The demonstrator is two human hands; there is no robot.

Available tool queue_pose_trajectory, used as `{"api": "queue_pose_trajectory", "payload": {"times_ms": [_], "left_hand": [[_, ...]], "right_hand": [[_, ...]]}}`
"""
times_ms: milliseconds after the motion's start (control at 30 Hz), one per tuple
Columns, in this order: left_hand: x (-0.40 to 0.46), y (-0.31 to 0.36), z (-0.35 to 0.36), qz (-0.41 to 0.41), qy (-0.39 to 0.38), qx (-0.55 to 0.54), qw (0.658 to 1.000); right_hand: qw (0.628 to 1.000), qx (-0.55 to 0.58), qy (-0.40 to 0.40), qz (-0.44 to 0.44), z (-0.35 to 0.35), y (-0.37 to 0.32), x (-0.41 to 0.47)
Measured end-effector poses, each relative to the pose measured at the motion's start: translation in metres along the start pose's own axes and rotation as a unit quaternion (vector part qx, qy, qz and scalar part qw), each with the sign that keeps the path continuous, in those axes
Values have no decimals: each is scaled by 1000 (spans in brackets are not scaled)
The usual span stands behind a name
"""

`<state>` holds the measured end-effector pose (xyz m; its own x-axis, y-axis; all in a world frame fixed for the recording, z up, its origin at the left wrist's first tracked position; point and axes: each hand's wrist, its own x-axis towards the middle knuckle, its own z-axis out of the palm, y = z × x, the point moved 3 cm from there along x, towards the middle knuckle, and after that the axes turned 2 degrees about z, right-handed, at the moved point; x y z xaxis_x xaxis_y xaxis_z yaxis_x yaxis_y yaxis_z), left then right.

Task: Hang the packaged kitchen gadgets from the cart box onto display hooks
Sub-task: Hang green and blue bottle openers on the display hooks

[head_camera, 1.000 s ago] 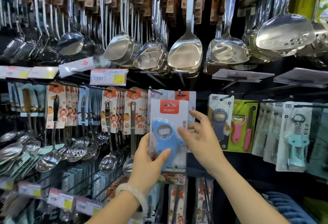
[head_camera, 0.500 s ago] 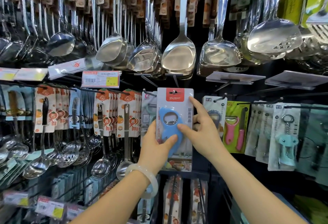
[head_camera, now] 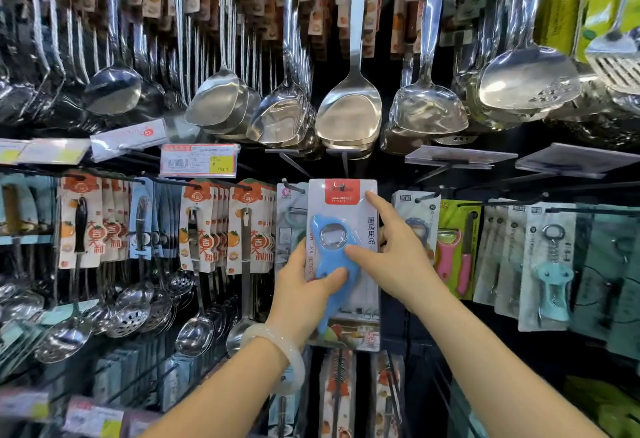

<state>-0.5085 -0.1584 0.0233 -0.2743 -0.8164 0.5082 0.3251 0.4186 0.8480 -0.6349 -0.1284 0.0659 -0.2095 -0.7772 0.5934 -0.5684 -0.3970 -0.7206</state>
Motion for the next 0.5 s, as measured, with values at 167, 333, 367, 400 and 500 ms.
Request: {"api": "queue_pose_trajectory", "payload": {"times_ms": [167, 333, 367, 400, 500], "left_hand": [[0, 7, -1, -43, -7, -3, 999], [1, 16, -3, -91, 8, -8, 996], [1, 18, -4, -101, 12, -4, 995], [2, 20, -5, -111, 13, 2, 994], [8, 25, -10, -136, 3, 31, 990]], "right_hand": [[998, -59, -15, 22, -5, -20, -2], [998, -43, -10, 54, -7, -27, 3], [997, -36, -11, 62, -7, -28, 5], [997, -28, -12, 74, -8, -29, 6], [995, 5, -14, 102, -10, -32, 10]]}}
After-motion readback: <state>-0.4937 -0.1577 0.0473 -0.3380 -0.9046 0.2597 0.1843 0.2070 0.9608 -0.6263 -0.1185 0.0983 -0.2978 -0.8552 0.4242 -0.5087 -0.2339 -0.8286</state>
